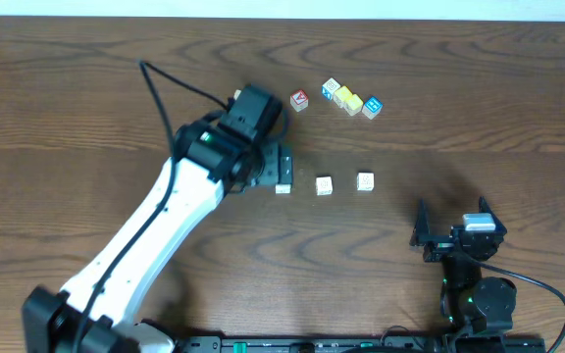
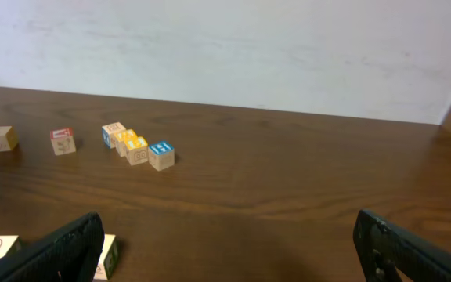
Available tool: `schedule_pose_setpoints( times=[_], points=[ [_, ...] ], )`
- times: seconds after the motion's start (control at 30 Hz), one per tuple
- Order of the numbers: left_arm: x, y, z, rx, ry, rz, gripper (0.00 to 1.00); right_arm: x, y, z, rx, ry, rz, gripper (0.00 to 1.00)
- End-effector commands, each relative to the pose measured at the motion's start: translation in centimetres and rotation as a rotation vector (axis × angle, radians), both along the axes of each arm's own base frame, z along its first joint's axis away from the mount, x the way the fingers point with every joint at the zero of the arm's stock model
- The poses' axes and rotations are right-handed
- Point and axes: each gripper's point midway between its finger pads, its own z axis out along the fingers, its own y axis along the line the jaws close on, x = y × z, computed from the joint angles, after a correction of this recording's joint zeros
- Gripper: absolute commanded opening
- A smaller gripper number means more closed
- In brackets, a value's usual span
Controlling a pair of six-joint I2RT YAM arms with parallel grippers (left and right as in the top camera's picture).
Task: Lift 3 blocks
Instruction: 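Lower the left gripper and grasp the white block marked '0'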
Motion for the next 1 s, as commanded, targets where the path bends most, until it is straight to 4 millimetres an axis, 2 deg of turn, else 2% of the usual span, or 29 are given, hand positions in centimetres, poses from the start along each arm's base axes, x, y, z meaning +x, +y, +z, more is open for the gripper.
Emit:
schedule_pose_setpoints(
  times=[0.0, 0.1, 0.27, 0.4, 0.63, 0.77, 0.97],
  points=[
    [1.1, 0.5, -1.9, 0.049, 0.032, 0.1, 0.96, 0.0, -0.1, -0.1, -0.009, 0.001, -0.004, 0.99],
    [1.2, 0.3, -3.9, 0.067, 0.085, 0.118, 0.96, 0.0, -0.1, -0.1, -0.009, 0.001, -0.004, 0.99],
    [1.0, -1.5, -7.3, 0.028, 0.192, 0.085, 0.96, 0.0, -0.1, -0.1, -0.009, 0.001, -0.004, 0.99],
    [1.3, -2.5, -9.5, 0.028, 0.224, 0.003, 0.93, 0.0, -0.1, -0.1, -0.009, 0.001, -0.004, 0.99],
    [1.5, -2.6, -13.0, 0.064, 0.283, 0.001, 0.89, 0.0, -0.1, -0.1, -0.009, 0.001, -0.004, 0.99],
    [1.9, -3.3, -14.1, 0.041, 0.286, -0.007, 0.89, 0.0, -0.1, -0.1, -0.009, 0.001, -0.004, 1.0],
    [2.8, -3.9, -14.6, 0.028, 0.256, -0.022, 0.79, 0.0, -0.1, -0.1, -0.009, 0.001, -0.004, 0.99]
  ],
)
